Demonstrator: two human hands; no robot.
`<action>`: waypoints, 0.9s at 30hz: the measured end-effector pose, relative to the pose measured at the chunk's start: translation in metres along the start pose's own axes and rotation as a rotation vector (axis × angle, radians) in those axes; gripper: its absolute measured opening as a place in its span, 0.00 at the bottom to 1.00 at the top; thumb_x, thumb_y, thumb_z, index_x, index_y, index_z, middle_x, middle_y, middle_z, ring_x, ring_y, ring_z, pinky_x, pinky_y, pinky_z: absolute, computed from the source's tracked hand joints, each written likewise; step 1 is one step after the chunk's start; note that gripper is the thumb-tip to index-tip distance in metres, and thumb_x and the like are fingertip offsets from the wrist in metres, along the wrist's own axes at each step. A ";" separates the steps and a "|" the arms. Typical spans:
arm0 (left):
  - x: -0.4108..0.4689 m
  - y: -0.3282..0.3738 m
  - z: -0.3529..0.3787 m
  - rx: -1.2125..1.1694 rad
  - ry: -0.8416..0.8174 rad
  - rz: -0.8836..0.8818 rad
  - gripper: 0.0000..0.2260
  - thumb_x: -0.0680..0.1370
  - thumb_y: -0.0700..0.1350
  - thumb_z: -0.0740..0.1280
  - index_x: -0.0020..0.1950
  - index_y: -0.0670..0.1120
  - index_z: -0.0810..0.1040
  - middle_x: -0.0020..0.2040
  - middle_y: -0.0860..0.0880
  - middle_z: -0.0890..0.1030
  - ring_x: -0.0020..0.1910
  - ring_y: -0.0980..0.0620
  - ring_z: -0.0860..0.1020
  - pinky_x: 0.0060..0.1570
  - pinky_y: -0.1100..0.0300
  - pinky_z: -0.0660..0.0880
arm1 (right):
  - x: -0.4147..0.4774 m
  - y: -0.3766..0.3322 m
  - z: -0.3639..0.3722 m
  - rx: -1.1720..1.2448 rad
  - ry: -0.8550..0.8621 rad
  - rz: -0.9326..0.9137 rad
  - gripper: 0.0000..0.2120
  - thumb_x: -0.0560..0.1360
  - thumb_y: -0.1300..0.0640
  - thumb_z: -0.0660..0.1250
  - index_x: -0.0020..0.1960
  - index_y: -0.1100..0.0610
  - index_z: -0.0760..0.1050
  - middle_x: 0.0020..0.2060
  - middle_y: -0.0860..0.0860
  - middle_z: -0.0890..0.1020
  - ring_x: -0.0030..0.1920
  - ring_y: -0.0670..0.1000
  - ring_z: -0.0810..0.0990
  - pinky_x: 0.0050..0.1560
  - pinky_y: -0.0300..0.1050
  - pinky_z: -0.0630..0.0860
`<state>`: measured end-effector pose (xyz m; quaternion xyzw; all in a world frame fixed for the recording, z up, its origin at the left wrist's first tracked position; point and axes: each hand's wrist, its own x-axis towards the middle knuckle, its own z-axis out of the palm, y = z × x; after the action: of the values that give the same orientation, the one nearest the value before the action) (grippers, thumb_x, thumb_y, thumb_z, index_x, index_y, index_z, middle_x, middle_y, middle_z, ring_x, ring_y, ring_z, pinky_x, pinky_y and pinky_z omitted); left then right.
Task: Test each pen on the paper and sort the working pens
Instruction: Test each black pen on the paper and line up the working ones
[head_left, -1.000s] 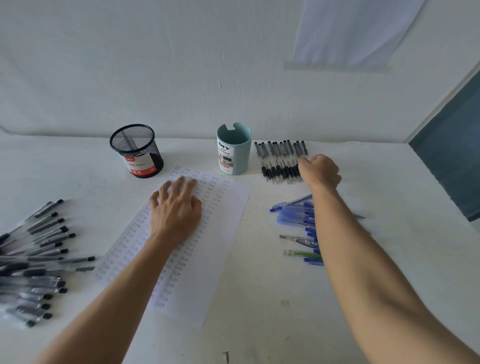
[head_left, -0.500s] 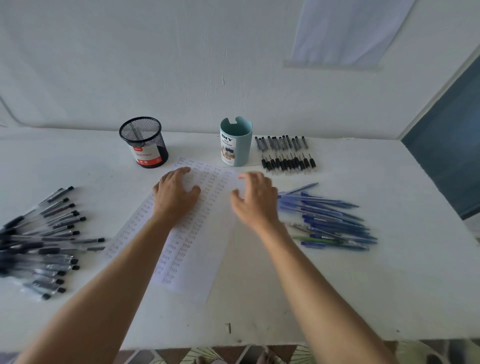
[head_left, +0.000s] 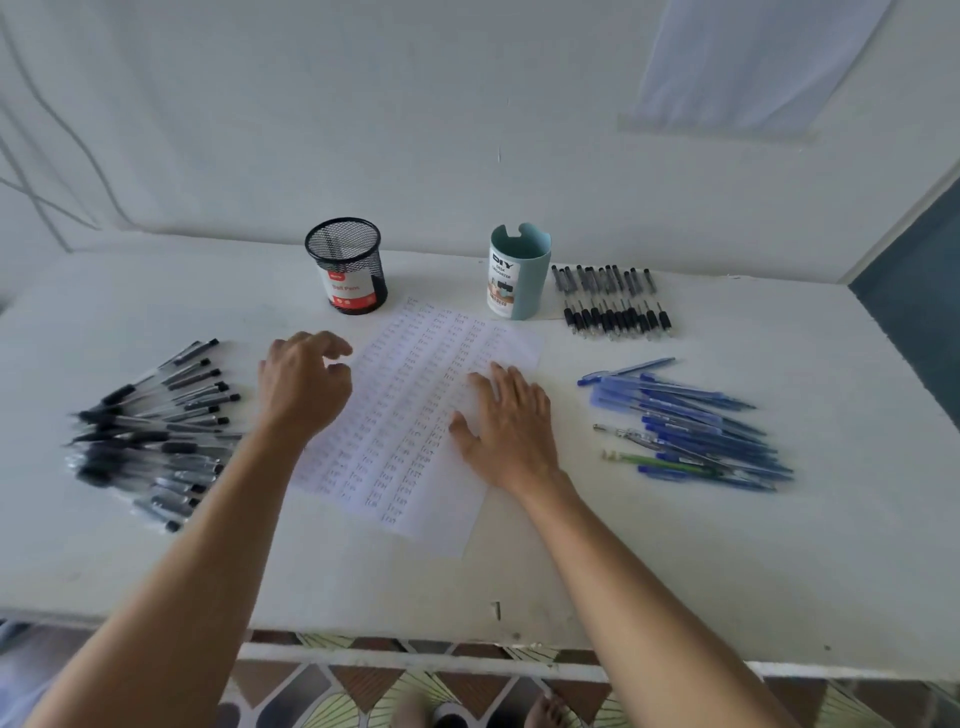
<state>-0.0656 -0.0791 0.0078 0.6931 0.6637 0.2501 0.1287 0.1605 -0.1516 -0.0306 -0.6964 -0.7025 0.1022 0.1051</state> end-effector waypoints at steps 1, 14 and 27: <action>-0.005 -0.009 -0.007 0.076 -0.059 -0.028 0.11 0.75 0.40 0.66 0.54 0.49 0.83 0.54 0.47 0.82 0.54 0.44 0.76 0.59 0.47 0.71 | 0.000 0.000 0.001 0.001 0.004 -0.001 0.29 0.81 0.41 0.53 0.78 0.53 0.56 0.80 0.56 0.54 0.79 0.57 0.50 0.77 0.58 0.47; -0.048 -0.061 -0.040 0.359 -0.207 -0.161 0.11 0.76 0.42 0.68 0.59 0.47 0.80 0.63 0.43 0.76 0.65 0.39 0.71 0.64 0.42 0.65 | -0.002 -0.006 0.002 0.013 0.041 0.022 0.32 0.76 0.39 0.52 0.76 0.52 0.61 0.79 0.54 0.59 0.79 0.55 0.53 0.77 0.57 0.48; -0.060 -0.022 -0.043 -0.090 0.241 0.168 0.09 0.82 0.40 0.65 0.62 0.40 0.76 0.53 0.42 0.83 0.47 0.44 0.81 0.45 0.53 0.72 | -0.004 -0.005 0.004 0.008 0.047 0.015 0.30 0.79 0.40 0.57 0.77 0.51 0.59 0.80 0.54 0.57 0.80 0.54 0.51 0.77 0.56 0.45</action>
<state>-0.1064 -0.1431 0.0226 0.7046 0.6022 0.3710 0.0578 0.1542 -0.1560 -0.0330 -0.7036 -0.6940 0.0892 0.1236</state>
